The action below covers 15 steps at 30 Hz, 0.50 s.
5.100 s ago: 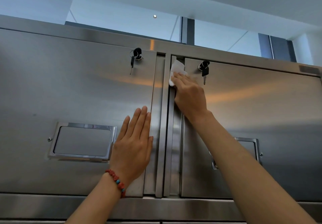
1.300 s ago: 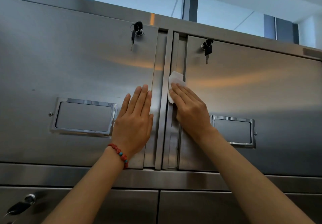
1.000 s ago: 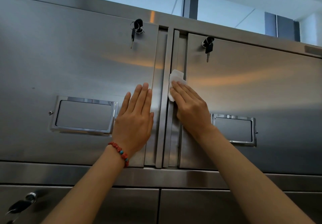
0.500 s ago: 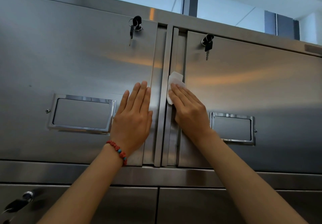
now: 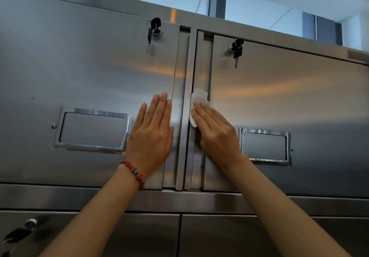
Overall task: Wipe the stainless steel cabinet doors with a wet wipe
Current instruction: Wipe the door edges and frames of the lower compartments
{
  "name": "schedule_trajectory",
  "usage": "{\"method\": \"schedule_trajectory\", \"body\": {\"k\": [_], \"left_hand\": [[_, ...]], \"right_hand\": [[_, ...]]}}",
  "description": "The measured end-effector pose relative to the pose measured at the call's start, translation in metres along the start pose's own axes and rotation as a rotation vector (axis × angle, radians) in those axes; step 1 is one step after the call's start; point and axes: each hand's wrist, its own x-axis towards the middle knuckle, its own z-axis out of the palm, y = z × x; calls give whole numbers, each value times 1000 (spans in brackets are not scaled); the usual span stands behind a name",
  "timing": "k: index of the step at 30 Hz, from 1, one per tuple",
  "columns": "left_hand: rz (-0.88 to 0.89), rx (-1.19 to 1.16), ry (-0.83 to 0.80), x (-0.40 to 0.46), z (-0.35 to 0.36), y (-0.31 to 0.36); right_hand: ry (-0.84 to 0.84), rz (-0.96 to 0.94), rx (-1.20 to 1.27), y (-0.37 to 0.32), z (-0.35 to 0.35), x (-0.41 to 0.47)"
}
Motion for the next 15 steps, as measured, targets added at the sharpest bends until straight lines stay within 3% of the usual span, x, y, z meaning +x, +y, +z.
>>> {"method": "schedule_trajectory", "body": {"k": [15], "left_hand": [[4, 6, 27, 0, 1, 0]], "right_hand": [[-15, -22, 28, 0, -2, -7]]}}
